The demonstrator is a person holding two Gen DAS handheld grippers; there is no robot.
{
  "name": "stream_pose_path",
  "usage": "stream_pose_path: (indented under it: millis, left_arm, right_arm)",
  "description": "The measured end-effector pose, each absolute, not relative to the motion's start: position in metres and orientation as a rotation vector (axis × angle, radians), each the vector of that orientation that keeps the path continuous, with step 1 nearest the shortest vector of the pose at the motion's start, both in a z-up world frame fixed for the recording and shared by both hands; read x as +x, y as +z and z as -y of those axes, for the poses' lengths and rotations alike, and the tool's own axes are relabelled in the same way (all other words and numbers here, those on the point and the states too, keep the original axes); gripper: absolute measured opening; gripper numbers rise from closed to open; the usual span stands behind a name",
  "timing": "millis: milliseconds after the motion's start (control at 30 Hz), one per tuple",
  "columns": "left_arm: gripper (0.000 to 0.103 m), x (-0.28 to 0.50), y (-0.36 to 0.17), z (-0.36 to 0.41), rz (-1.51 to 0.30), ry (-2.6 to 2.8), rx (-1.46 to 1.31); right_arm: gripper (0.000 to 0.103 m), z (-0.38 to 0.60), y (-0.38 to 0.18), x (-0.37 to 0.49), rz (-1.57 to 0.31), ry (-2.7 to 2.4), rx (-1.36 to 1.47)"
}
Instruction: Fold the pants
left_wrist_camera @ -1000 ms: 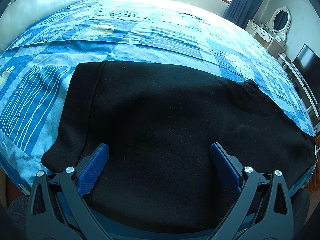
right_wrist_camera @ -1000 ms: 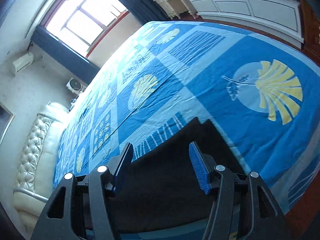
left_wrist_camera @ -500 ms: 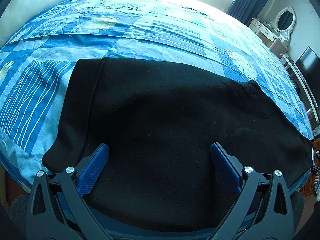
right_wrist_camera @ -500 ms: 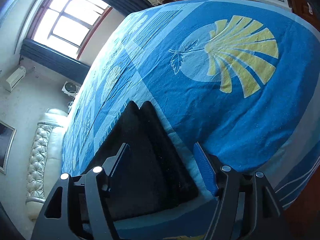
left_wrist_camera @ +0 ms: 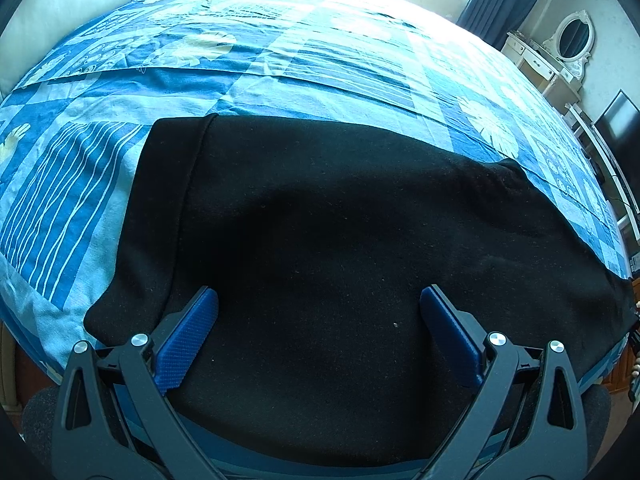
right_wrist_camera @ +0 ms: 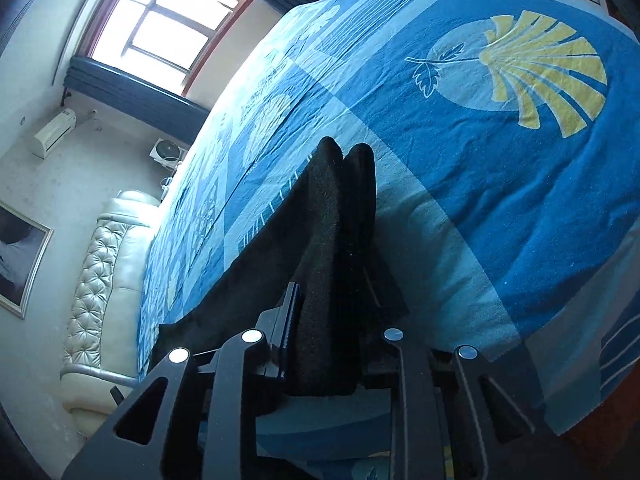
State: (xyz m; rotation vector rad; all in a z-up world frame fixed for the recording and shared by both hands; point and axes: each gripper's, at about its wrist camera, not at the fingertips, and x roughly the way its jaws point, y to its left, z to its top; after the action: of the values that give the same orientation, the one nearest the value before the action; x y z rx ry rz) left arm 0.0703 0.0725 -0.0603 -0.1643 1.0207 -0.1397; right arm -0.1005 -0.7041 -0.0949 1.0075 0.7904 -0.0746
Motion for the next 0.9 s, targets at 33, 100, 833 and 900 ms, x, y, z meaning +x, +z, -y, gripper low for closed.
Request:
stream_pose_path:
  millis: [33,100,833,900]
  left_arm:
    - [0.101,0.07,-0.06,-0.073,-1.022,-0.143,-0.162]
    - [0.101,0.07,-0.06,-0.073,-1.023,-0.151,-0.156]
    - [0.101,0.058,-0.059,-0.075,-0.996,-0.212,-0.128]
    - [0.101,0.059,-0.058,-0.076,-1.002,-0.21,-0.142]
  right_arm:
    - [0.022,0.701,-0.088,-0.102,-0.758,-0.066,1.023]
    - [0.02,0.696,-0.072,-0.104,-0.684,-0.034,1.059]
    - [0.015,0.454,0.029,0.011,-0.716,0.405,0.902]
    - [0.015,0.429,0.018,0.023,-0.766,0.424,0.883]
